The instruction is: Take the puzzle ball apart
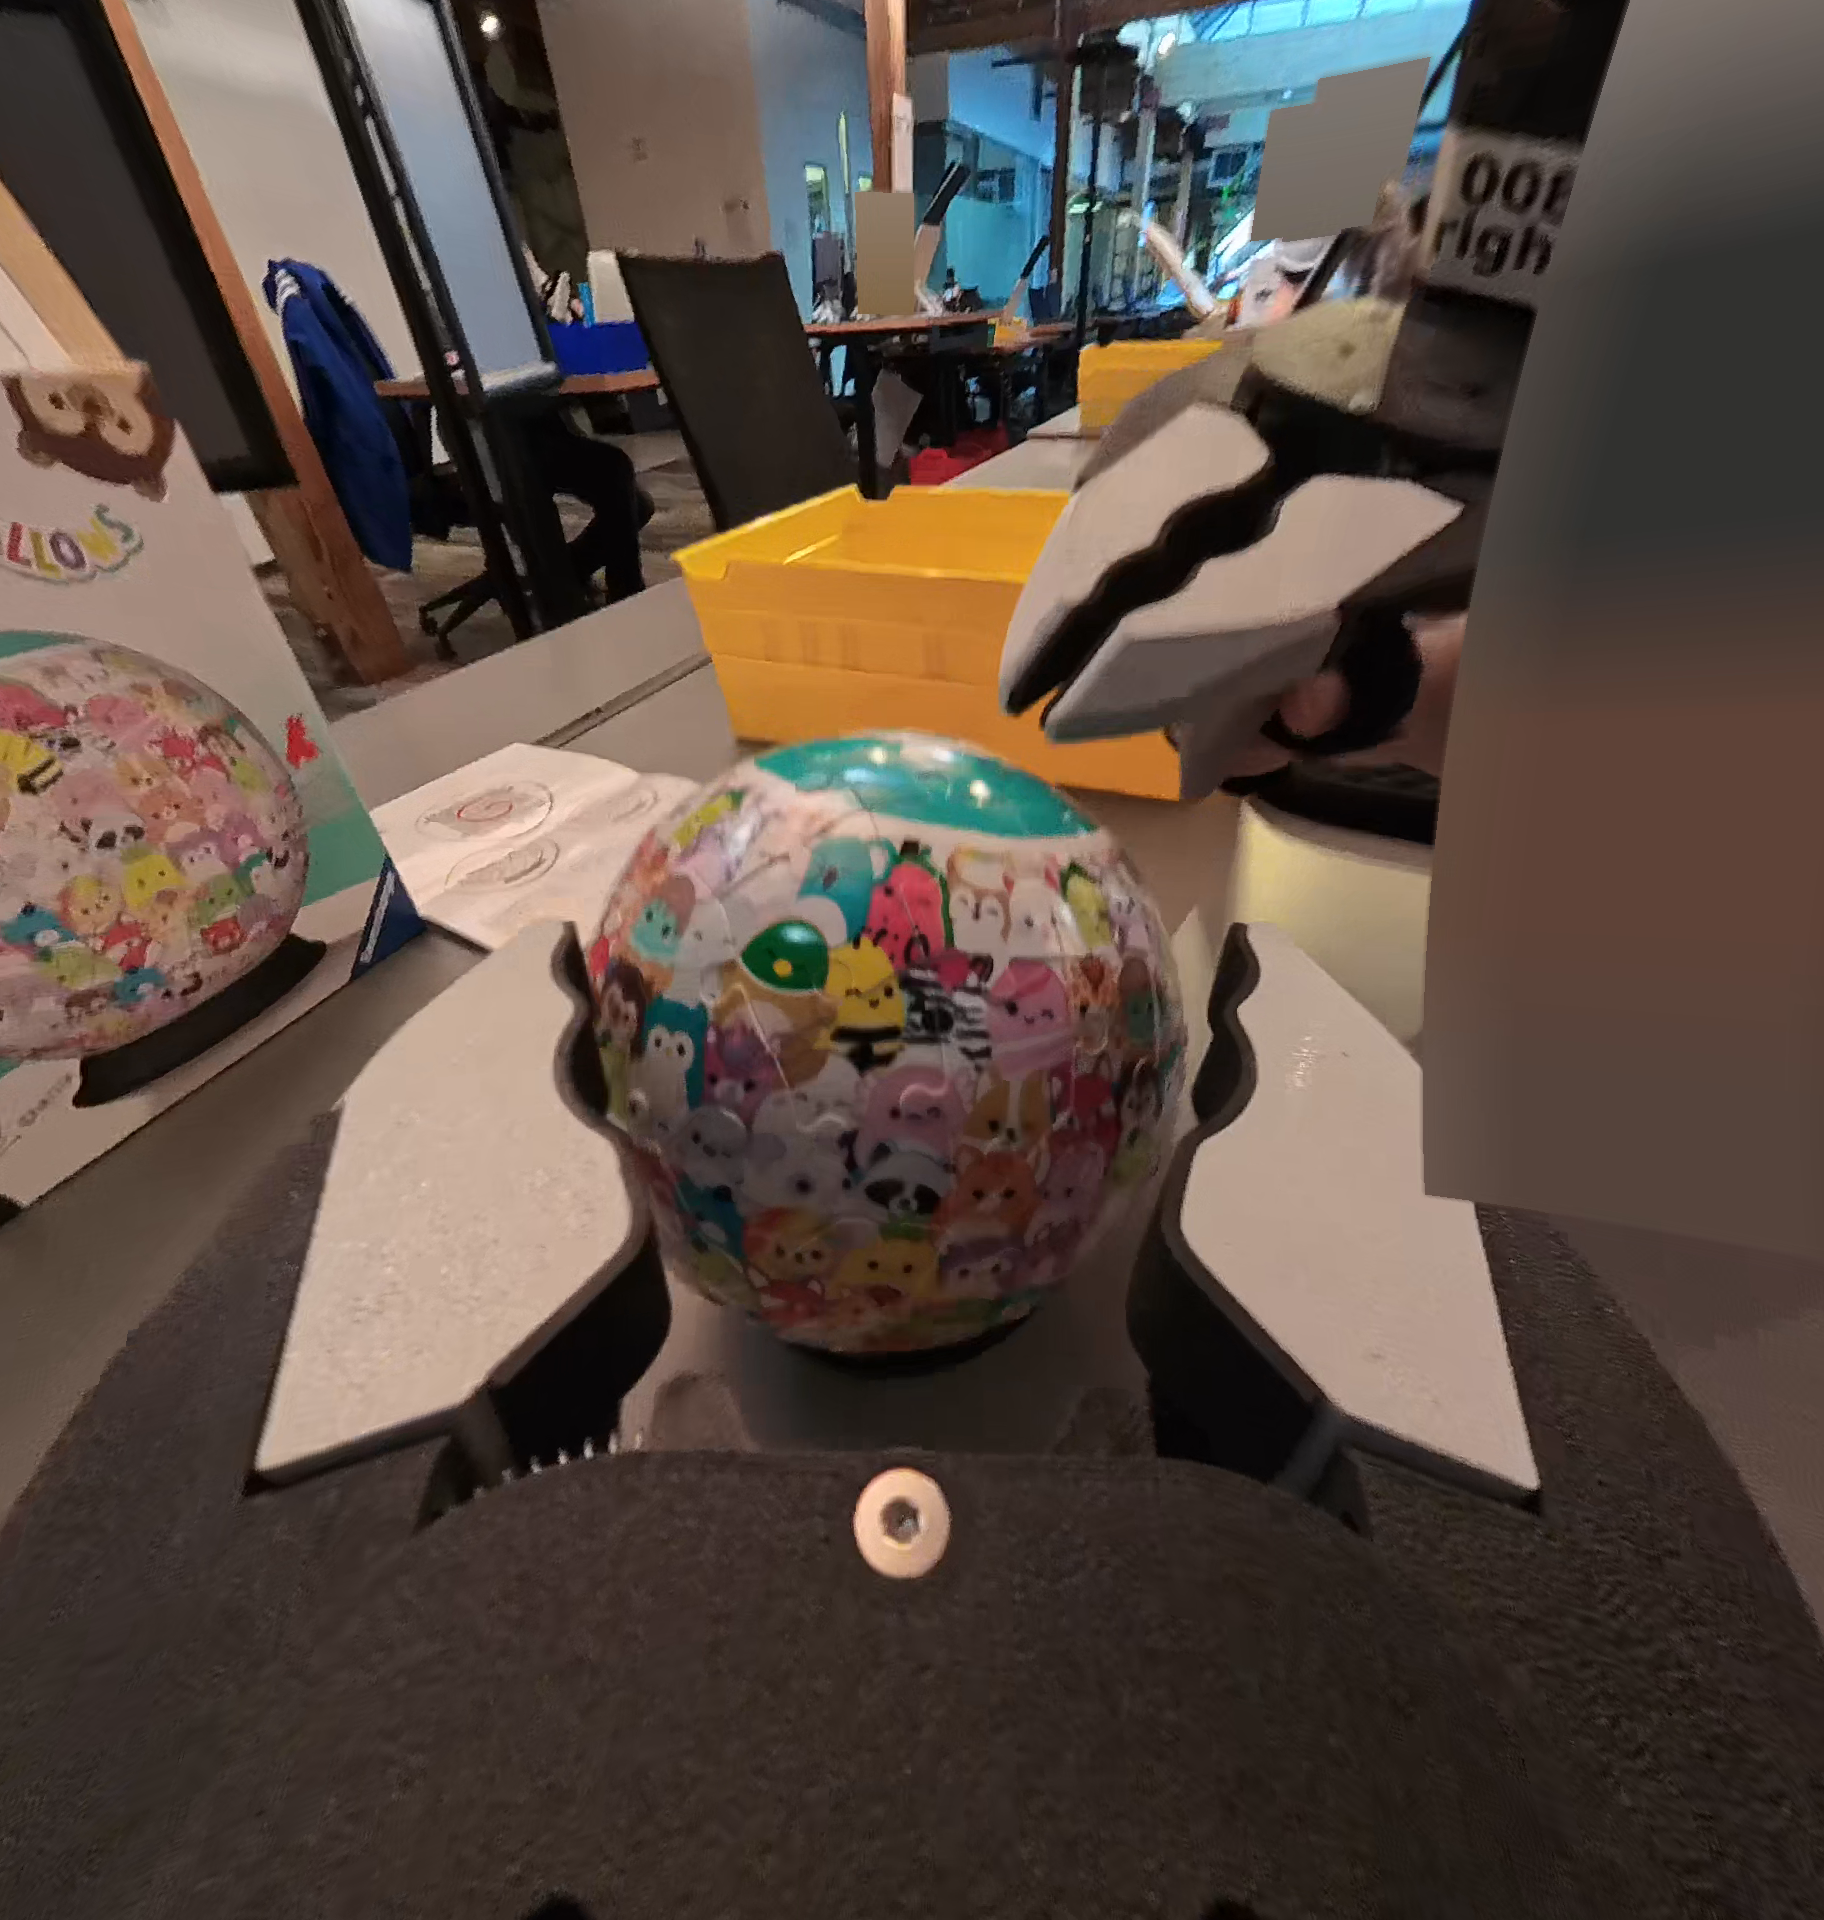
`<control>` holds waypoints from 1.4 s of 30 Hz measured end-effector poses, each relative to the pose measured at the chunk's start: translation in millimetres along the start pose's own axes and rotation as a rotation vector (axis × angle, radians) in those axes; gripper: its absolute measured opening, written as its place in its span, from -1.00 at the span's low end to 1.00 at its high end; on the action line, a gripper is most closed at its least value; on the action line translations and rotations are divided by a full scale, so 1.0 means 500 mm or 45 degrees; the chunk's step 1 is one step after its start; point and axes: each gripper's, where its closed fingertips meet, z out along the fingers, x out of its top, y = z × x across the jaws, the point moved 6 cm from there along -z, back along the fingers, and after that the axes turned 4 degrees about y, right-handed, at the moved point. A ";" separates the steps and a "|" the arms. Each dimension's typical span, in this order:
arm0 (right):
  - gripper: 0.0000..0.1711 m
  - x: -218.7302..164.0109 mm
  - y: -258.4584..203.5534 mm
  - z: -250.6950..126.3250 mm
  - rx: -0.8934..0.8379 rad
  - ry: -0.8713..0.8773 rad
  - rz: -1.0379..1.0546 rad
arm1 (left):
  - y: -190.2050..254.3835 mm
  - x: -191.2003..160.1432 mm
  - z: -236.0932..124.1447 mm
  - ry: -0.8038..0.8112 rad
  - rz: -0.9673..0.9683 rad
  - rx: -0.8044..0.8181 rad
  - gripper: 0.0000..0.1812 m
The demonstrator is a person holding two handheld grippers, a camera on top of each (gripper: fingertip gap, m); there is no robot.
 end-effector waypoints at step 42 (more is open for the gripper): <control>-0.93 -0.008 -0.001 -0.003 0.012 -0.016 0.095 | 0.021 -0.019 -0.010 -0.028 0.043 -0.013 0.26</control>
